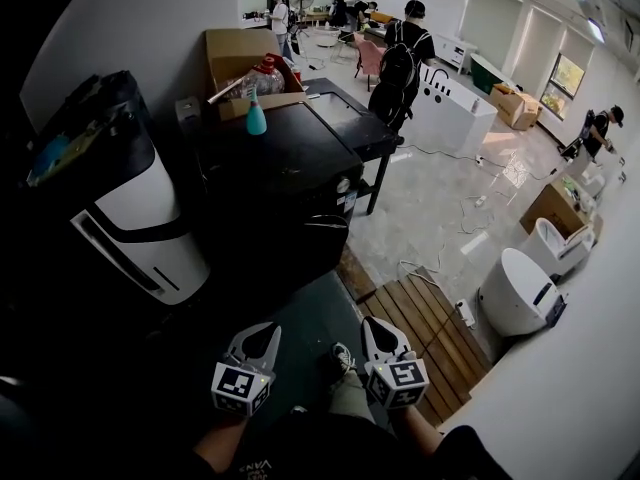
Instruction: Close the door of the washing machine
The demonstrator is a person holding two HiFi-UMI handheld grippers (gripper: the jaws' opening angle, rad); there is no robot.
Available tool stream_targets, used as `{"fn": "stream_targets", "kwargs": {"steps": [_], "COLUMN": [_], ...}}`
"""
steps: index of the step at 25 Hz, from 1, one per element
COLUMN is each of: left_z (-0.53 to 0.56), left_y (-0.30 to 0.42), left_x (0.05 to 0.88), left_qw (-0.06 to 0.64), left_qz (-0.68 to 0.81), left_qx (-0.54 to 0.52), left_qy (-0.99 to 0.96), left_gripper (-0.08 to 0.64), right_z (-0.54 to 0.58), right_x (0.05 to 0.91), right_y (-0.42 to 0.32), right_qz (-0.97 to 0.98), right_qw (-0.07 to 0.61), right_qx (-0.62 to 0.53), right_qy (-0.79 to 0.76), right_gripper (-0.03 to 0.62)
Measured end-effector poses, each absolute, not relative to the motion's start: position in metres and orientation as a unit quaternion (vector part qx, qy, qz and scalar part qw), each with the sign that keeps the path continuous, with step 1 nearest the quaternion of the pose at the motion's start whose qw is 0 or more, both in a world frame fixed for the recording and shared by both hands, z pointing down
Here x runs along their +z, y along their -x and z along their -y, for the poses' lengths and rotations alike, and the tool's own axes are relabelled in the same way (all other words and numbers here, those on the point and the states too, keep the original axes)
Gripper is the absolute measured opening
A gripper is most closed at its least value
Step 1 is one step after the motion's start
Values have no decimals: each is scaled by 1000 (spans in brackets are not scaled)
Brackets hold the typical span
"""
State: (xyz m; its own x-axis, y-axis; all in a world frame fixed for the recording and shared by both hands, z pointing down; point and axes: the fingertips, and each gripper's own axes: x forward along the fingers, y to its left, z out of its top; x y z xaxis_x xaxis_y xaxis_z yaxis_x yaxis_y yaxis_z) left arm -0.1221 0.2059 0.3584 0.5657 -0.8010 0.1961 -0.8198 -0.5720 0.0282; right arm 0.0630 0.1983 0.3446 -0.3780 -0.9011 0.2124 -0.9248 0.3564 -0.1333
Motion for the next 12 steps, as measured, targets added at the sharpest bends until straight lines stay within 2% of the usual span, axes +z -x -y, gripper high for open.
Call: {"fn": "stream_targets", "kwargs": {"steps": [12], "left_z": [-215], "left_y": [125], "left_x": [358], "left_qw": [55], "left_qz": [461], "left_qx": [86], "left_qy": [-882], "left_gripper": [11], "right_z": [-204], "right_x": [349], "right_y": [-66], "right_qz": [819], "right_qw": [40], "right_qx": [112], "right_qy": [-562], "right_gripper": [-2]}}
